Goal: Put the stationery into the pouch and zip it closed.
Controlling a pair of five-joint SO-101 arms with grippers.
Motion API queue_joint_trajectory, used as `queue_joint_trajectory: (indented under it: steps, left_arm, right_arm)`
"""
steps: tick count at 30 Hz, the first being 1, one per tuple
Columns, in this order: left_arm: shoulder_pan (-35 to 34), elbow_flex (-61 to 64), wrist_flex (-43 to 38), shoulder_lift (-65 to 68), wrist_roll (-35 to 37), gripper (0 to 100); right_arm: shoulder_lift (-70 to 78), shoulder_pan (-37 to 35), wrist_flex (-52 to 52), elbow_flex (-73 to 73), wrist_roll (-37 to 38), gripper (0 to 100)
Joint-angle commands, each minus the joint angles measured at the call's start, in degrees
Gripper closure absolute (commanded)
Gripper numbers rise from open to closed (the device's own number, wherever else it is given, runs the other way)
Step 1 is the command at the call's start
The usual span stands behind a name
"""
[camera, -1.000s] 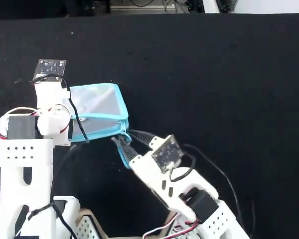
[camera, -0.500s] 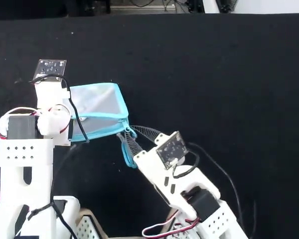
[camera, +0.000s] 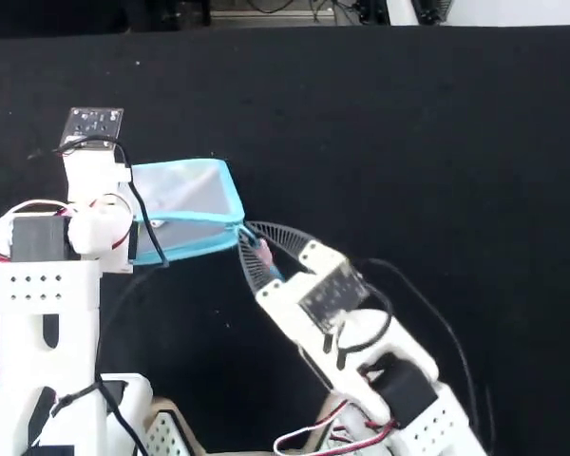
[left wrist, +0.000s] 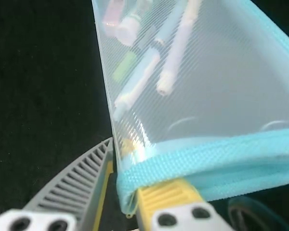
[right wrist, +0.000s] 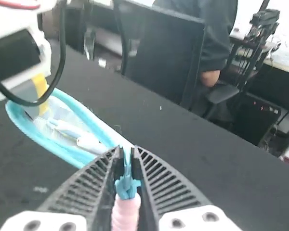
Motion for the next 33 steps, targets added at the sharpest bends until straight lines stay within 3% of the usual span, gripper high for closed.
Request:
queue_joint_trajectory:
  steps: [1, 4, 10, 18, 25, 29, 33]
  left_arm:
    - [0.4, -4.4, 0.2, -0.1, 0.2, 97]
    - [0.3, -7.3, 0.5, -0.1, 0.1, 96]
    - [0.3, -18.3, 8.6, -0.1, 0.1, 82]
    - [0.3, -30.5, 11.0, -0.1, 0.1, 82]
    - [-8.7, -29.4, 11.3, -5.7, 0.1, 82]
    - [-12.9, -23.3, 11.2, -10.7, -0.3, 82]
    - [-11.8, -11.6, 8.4, -12.4, -4.8, 82]
  right_arm:
    - [12.3, 0.9, -1.0, -10.9, 1.8, 98.8]
    - [18.3, 0.9, 0.6, -17.8, 1.8, 98.8]
    - [23.5, 0.8, 8.1, -26.9, 2.2, 98.8]
    - [24.2, 0.8, 9.0, -31.0, 2.3, 98.8]
    - [24.3, 0.8, 9.9, -33.2, 2.3, 98.8]
    - [24.2, 0.9, 18.9, -30.4, 2.3, 98.0]
    - [24.3, 0.9, 24.2, -22.4, 2.5, 87.4]
